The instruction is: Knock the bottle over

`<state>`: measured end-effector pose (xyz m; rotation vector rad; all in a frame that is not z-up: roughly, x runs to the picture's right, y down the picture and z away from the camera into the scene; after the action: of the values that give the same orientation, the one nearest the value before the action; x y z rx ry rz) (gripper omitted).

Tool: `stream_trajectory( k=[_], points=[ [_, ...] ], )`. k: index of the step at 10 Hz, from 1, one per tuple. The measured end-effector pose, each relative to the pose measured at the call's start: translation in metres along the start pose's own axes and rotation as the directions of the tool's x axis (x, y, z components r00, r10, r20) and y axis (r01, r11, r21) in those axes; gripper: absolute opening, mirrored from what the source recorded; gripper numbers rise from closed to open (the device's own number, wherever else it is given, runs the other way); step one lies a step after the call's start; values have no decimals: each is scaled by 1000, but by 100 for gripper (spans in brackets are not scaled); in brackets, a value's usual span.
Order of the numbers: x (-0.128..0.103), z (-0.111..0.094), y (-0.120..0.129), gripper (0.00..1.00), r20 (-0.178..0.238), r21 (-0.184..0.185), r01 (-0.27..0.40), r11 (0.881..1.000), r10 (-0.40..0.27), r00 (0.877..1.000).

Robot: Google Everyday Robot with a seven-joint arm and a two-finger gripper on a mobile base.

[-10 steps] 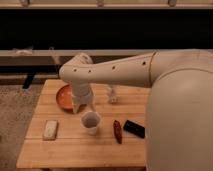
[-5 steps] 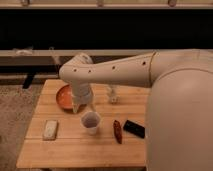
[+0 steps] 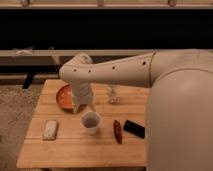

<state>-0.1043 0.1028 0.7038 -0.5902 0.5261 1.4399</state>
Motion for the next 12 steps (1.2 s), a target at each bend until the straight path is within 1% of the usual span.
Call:
stream_trajectory(
  k=[2, 4, 5, 6, 8, 10, 12],
  points=[
    [0, 0, 0, 65, 1, 0, 0, 1000, 0, 1000],
    [-4, -5, -6, 65, 13, 18, -1, 1000, 1, 1000],
    [-11, -8, -16, 65, 23, 31, -2, 1000, 1, 1000],
    [-22, -10, -26, 65, 32, 41, 0, 999, -2, 999],
    [-54, -14, -53, 65, 50, 58, 0, 998, -3, 999],
    [-96, -17, -88, 65, 71, 63, -9, 998, 5, 997],
    [-126, -16, -115, 65, 83, 74, -19, 997, 13, 996]
  ],
)
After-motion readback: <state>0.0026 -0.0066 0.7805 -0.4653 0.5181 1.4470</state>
